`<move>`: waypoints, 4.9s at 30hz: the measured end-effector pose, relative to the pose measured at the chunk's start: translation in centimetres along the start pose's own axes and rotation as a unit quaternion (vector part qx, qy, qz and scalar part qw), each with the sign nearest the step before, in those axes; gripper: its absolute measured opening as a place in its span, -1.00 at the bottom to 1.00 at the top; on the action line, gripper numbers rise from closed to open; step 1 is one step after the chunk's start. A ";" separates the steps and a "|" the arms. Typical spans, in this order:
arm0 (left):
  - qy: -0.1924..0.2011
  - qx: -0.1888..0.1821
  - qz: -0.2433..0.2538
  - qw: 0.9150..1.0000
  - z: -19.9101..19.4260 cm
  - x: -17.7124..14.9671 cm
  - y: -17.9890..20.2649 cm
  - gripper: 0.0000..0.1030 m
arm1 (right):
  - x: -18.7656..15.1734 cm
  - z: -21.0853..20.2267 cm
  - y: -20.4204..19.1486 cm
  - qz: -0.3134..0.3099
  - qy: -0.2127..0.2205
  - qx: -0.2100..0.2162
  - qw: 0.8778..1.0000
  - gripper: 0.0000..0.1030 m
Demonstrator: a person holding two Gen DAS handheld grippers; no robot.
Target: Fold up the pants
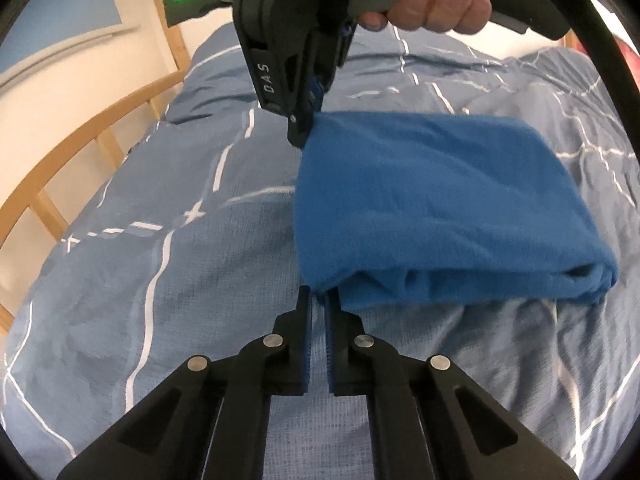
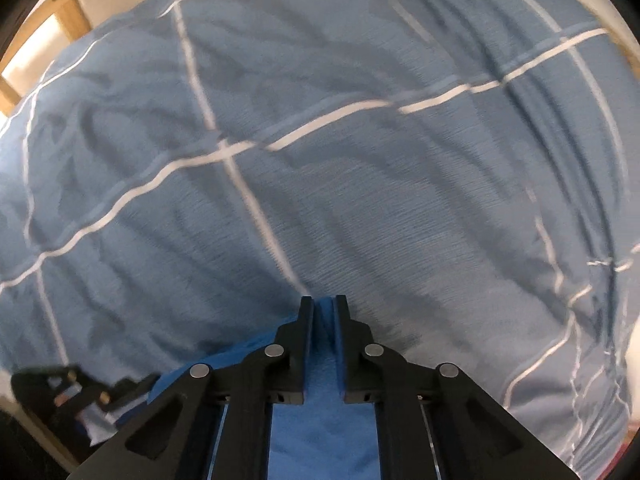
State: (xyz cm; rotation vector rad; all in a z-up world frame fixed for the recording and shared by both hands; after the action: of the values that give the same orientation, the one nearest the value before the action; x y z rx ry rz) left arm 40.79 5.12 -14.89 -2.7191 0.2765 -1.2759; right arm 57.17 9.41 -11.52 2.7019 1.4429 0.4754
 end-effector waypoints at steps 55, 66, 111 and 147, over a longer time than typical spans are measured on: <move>-0.141 -0.192 -0.042 0.970 6.4 6.2 -2.0 0.39 | -27.4 -3.8 8.9 0.517 0.189 -0.150 0.821 0.33; -0.152 -0.237 -0.038 0.959 7.5 6.7 -0.4 0.39 | -28.0 -3.0 7.7 0.559 0.208 -0.061 0.801 0.33; -0.203 -0.244 -0.120 0.941 4.0 0.2 -18.3 -0.34 | -12.0 -3.9 -6.9 0.522 0.201 0.036 0.828 -0.48; -0.017 0.071 -0.017 0.997 -23.1 -0.7 -8.9 0.81 | -26.0 -20.9 -10.5 0.425 0.217 -0.187 0.859 0.61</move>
State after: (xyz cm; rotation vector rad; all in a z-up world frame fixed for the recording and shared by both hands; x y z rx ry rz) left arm 23.56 13.09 0.95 -2.6337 0.1310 -1.2070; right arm 29.20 -8.07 0.00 2.8298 0.0160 1.2957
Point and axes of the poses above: each gripper's, at about its wrist camera, not at the fingertips, and z roughly the way its jaws point, y to its right, x to its top, the point moved 6 cm from there along z, roughly the way its jaws point, and after that the axes turned 5 degrees about y, right-handed, at the moved point
